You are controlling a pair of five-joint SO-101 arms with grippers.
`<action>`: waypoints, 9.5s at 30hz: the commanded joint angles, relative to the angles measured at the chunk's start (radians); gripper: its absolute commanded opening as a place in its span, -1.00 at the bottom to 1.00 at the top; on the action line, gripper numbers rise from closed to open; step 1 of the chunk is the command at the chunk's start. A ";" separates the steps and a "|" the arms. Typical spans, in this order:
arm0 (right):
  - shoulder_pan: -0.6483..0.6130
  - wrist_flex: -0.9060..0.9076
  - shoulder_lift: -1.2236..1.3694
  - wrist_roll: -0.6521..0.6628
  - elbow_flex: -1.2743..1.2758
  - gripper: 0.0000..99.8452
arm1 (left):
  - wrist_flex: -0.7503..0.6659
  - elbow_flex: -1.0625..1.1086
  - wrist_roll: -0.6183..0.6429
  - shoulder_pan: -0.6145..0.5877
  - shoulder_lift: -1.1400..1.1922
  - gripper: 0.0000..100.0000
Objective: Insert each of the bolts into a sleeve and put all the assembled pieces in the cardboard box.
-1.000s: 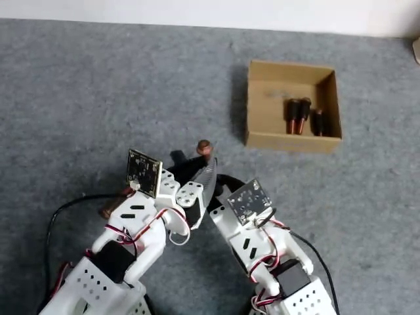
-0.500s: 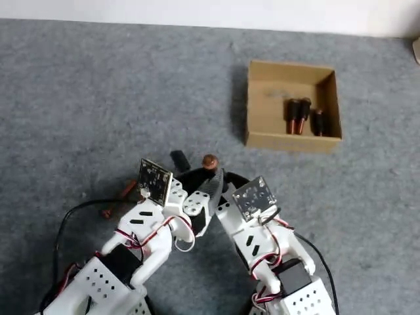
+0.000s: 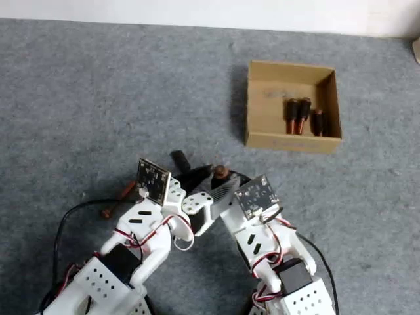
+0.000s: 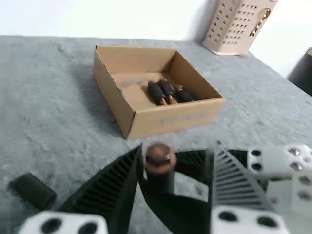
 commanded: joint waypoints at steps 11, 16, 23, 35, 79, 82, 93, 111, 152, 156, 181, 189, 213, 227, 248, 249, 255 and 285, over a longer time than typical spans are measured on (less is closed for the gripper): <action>0.013 -0.010 -0.016 0.009 0.002 -0.99 | 0.040 -0.105 -0.002 0.002 -0.016 -0.97; 0.013 -0.021 -0.016 0.009 0.004 -0.99 | 0.204 -0.206 0.003 0.002 -0.016 -0.99; 0.070 -0.067 -0.005 0.003 0.042 -0.99 | 0.100 -0.134 0.003 -0.271 0.027 -0.99; 0.229 0.104 0.114 0.009 -0.278 -0.99 | -0.170 -0.297 0.005 -0.435 0.697 -0.99; 0.435 1.000 3.100 0.009 -3.427 -0.50 | -0.169 -0.358 0.005 -0.475 0.776 -0.99; 0.435 1.038 3.046 0.009 -3.427 -0.39 | -0.169 -0.358 0.005 -0.475 0.777 -0.99; 0.429 1.167 2.760 0.000 -3.415 -0.39 | -0.170 -0.366 0.043 -0.545 0.774 -0.99; 0.022 1.159 1.624 -0.130 -2.158 -0.39 | -0.167 -0.406 0.227 -0.691 0.779 -0.99; -0.315 0.314 2.029 -0.149 -1.531 -0.39 | -0.167 -0.430 0.229 -0.796 0.777 -0.99; -0.289 0.311 2.032 -0.147 -1.529 -0.39 | -0.169 -0.430 0.229 -0.819 0.776 -0.99; -0.236 0.202 2.227 -0.147 -1.601 -0.39 | -0.170 -0.432 0.229 -0.840 0.773 -0.99; -0.220 0.251 2.336 -0.192 -1.685 -0.39 | -0.167 -0.443 0.229 -0.840 0.773 -0.99; -0.200 0.440 2.089 -0.173 -1.741 -0.99 | -0.170 -0.447 0.230 -0.862 0.773 -0.99; -0.027 0.756 1.426 -0.123 -1.604 -0.99 | 0.603 -0.832 0.258 -0.903 0.771 -0.98; 0.219 0.634 0.958 -0.005 -0.885 -0.99 | 1.077 -0.627 0.552 -1.001 0.773 -0.98; 0.219 0.634 0.949 -0.005 -0.877 -0.99 | 1.085 -0.630 0.554 -0.997 0.773 -0.98; 0.219 0.634 0.914 0.000 -0.863 -0.99 | 1.088 -0.684 0.683 -0.995 0.780 -0.98; 0.263 0.507 0.905 0.003 -0.716 -0.99 | 0.927 -0.625 0.717 -1.004 0.779 -0.98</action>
